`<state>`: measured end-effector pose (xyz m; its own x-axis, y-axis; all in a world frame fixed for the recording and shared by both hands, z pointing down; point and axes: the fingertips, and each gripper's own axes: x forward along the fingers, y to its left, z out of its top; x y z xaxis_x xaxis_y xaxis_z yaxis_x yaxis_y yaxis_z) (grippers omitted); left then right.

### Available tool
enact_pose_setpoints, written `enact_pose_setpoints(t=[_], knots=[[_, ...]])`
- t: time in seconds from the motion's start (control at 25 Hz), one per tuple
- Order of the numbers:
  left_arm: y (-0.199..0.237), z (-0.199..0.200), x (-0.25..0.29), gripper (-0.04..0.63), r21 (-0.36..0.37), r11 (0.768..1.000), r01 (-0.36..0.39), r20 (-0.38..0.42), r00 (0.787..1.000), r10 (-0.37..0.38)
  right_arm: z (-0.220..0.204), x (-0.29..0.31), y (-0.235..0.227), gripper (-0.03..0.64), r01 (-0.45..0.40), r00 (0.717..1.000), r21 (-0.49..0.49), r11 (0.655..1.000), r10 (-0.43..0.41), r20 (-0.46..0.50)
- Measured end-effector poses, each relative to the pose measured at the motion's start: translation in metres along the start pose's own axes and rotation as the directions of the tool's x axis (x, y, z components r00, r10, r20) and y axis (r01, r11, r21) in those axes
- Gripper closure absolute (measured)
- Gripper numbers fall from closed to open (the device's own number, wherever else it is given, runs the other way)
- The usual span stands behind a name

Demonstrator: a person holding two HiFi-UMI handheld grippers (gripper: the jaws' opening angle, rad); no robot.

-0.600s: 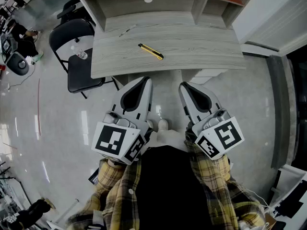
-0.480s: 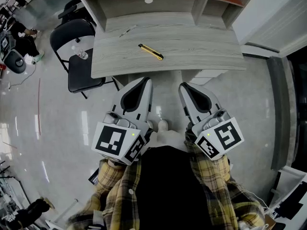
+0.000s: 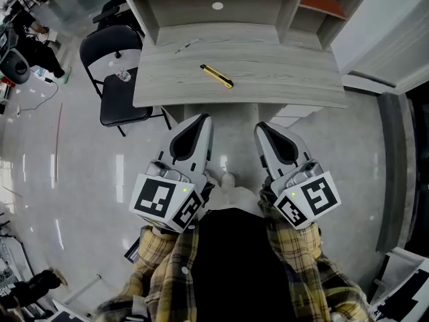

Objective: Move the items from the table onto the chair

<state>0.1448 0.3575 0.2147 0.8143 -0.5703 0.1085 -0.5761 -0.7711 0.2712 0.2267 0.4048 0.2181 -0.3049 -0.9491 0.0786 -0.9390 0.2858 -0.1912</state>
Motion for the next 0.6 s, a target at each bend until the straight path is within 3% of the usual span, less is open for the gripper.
enact_pose_setpoints(t=[0.6], knots=[[0.066, 0.012, -0.011, 0.592, -0.019, 0.997, -0.074, 0.015, 0.997, 0.075, -0.007, 0.056, 0.023, 0.600, -0.055, 0.998, 0.007, 0.998, 0.055, -0.032]])
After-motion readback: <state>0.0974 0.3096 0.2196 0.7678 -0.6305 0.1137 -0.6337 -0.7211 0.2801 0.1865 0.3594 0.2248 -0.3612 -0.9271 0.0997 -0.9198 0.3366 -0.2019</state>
